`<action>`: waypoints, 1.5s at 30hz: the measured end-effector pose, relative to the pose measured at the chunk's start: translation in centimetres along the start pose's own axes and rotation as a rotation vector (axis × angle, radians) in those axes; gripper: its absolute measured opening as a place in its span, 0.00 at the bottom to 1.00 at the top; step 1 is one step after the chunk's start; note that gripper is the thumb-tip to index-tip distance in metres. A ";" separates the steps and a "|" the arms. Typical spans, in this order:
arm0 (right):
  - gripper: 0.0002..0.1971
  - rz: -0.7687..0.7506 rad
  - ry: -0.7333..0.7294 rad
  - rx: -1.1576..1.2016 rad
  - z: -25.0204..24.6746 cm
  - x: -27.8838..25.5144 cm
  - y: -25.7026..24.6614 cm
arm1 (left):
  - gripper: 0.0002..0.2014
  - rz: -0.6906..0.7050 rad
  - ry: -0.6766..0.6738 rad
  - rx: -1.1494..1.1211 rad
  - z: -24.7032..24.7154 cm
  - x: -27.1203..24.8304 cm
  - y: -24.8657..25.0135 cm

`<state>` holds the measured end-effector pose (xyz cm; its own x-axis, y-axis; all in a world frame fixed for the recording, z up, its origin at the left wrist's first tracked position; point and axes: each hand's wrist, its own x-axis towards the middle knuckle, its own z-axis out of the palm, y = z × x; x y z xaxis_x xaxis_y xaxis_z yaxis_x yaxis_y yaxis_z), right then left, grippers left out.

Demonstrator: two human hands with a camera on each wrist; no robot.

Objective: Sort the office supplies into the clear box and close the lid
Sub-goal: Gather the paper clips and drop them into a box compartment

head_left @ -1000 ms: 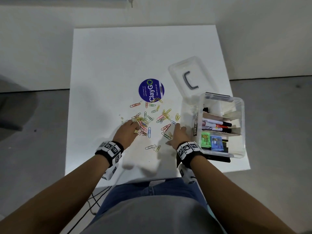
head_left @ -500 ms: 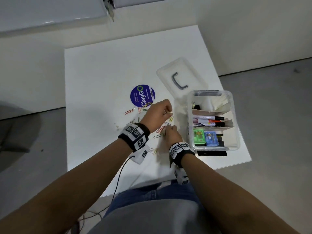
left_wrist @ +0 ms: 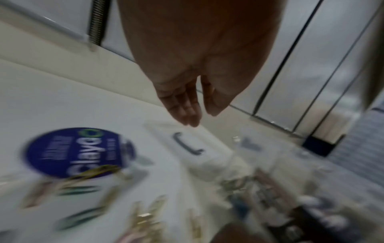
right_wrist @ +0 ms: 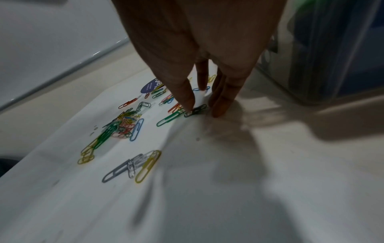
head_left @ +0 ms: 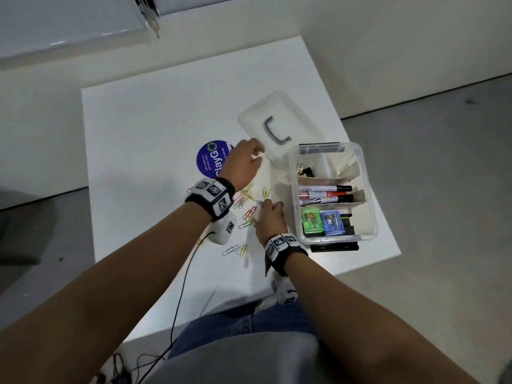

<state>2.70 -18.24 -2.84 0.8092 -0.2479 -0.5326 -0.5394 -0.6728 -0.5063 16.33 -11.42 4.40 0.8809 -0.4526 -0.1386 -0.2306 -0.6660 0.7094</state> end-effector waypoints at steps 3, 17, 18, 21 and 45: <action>0.30 -0.015 0.084 -0.034 -0.7 0.8 -0.9 | 0.22 -0.249 -0.121 0.218 -1.3 -0.9 -6.5; 0.36 -0.263 -0.102 -0.477 0.9 1.2 -2.5 | 0.41 -0.143 -0.334 0.528 -0.4 -13.0 -13.8; 0.36 -0.280 -0.103 -0.481 0.9 0.8 -2.4 | 0.40 -0.149 -0.312 0.529 -0.4 -13.5 -14.0; 0.32 -0.313 -0.141 -0.453 1.3 0.1 -2.8 | 0.29 -0.161 -0.232 0.389 0.1 -13.9 -13.9; 0.02 -0.339 0.222 0.271 -14.7 -1.8 -2.7 | 0.03 -0.105 0.122 -0.427 -3.5 -8.1 3.2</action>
<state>6.13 -26.20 9.43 0.9641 -0.2089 -0.1642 -0.2540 -0.5431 -0.8003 9.88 -7.82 10.24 0.9385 -0.3056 -0.1609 0.0312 -0.3888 0.9208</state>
